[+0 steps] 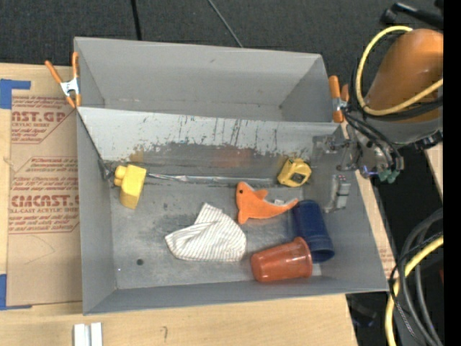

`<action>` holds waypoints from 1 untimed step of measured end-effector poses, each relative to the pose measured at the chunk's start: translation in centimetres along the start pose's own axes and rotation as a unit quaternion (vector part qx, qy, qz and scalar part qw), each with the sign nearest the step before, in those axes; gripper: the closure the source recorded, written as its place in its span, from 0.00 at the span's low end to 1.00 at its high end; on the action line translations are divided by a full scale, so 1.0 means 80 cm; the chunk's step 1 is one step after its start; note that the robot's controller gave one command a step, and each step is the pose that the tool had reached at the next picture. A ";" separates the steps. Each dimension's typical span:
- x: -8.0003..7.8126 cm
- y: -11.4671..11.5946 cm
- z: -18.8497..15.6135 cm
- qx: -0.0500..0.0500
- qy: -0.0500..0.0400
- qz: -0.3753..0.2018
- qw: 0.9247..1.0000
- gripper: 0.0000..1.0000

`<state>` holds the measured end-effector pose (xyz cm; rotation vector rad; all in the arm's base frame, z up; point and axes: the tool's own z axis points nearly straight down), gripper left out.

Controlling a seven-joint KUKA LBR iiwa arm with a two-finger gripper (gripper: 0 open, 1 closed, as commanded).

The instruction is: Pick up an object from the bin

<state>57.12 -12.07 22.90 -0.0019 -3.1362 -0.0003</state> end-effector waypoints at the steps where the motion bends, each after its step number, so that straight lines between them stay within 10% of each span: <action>1: -0.002 0.001 -0.006 0.001 -0.004 -0.001 1.000 0.00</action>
Offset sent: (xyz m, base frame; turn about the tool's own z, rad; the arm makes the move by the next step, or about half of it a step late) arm 0.0208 0.0567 -0.1590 0.0855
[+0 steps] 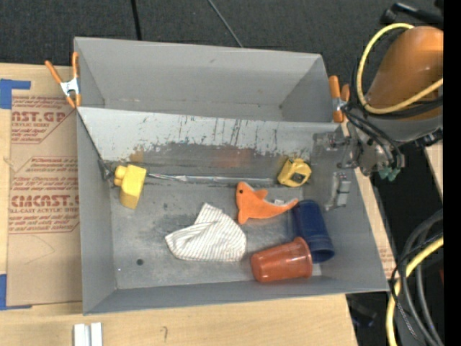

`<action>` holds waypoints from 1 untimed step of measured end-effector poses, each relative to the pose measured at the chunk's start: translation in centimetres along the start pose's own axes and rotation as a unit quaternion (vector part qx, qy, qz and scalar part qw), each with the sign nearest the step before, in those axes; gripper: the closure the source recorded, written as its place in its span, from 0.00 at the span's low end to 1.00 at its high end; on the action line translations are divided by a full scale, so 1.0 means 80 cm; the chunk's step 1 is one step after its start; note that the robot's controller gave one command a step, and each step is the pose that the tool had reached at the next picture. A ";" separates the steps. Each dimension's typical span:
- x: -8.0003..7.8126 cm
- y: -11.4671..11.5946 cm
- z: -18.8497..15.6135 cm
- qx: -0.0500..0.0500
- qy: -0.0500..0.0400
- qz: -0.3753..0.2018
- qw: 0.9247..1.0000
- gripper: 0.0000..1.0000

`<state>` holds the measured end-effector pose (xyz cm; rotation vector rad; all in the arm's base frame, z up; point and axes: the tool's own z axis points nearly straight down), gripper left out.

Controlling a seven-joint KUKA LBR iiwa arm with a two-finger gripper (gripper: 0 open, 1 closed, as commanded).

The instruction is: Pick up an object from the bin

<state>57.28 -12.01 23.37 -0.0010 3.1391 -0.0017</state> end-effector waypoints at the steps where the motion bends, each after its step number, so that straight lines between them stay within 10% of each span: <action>1: -0.014 0.038 0.106 -0.001 -0.002 0.023 1.000 0.00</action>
Offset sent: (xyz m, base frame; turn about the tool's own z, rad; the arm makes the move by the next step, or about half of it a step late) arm 0.0200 0.0531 -0.0737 -0.0626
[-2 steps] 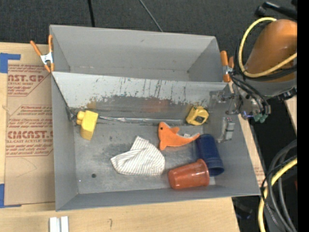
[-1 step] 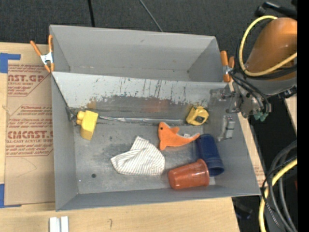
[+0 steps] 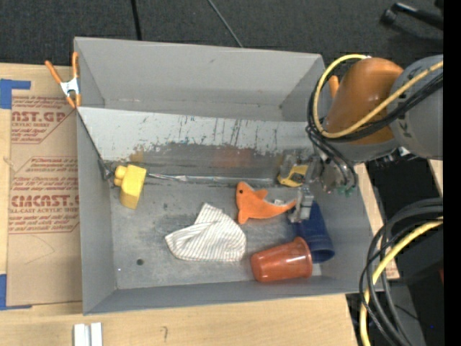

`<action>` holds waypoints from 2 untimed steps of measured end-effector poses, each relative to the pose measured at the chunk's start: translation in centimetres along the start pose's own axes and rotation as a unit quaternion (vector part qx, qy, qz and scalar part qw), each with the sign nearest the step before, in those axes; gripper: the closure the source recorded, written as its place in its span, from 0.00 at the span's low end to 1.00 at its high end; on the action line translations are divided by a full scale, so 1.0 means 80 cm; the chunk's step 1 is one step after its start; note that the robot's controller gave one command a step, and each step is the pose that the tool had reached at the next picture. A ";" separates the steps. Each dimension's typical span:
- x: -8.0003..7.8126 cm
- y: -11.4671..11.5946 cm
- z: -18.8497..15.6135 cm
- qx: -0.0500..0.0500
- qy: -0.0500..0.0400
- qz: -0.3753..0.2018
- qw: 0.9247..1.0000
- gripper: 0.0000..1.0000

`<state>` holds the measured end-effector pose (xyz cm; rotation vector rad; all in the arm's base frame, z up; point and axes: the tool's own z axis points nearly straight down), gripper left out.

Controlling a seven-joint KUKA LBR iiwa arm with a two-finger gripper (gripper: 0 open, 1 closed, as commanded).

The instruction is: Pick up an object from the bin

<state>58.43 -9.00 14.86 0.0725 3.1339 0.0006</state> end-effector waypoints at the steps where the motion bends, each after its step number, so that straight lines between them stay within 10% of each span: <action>1: -0.004 0.018 0.014 0.000 0.004 -0.030 1.000 0.00; 2: -0.002 0.045 0.022 0.000 0.002 0.016 1.000 0.00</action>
Offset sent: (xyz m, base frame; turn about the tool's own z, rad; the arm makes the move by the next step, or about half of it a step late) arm 0.0027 0.0370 -0.0196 0.0320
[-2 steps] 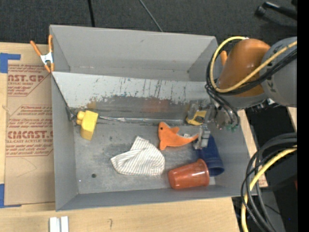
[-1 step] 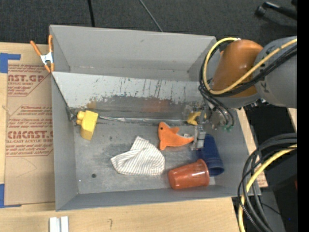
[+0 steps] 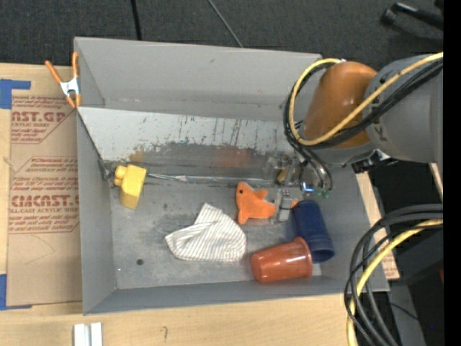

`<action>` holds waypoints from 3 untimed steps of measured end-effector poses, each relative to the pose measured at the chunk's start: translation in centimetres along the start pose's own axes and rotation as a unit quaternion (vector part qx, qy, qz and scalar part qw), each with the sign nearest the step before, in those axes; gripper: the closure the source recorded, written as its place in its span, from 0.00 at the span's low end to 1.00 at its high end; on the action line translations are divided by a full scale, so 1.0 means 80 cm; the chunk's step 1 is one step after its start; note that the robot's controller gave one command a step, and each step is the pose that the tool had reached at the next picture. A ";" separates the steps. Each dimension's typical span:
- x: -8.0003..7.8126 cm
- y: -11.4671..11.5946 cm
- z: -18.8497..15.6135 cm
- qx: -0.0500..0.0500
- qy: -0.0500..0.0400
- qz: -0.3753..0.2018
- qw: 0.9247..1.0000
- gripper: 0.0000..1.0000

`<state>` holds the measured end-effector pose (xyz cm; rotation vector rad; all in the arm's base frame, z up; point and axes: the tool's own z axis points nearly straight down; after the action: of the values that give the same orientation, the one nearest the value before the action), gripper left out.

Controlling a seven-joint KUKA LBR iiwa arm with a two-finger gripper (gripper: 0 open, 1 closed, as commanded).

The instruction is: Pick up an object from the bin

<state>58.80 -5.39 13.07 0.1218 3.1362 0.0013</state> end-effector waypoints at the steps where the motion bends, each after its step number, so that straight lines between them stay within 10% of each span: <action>1: 0.012 0.012 0.064 0.000 0.000 0.065 0.998 0.00; 2: 0.011 0.004 0.076 0.001 0.000 0.041 0.999 1.00; 3: 0.012 0.004 0.076 0.001 0.000 0.041 0.999 1.00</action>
Offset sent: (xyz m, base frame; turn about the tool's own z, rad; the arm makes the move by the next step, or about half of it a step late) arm -0.0094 0.0031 -0.0607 0.0825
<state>57.92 -5.02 6.99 0.2498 3.1294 -0.0008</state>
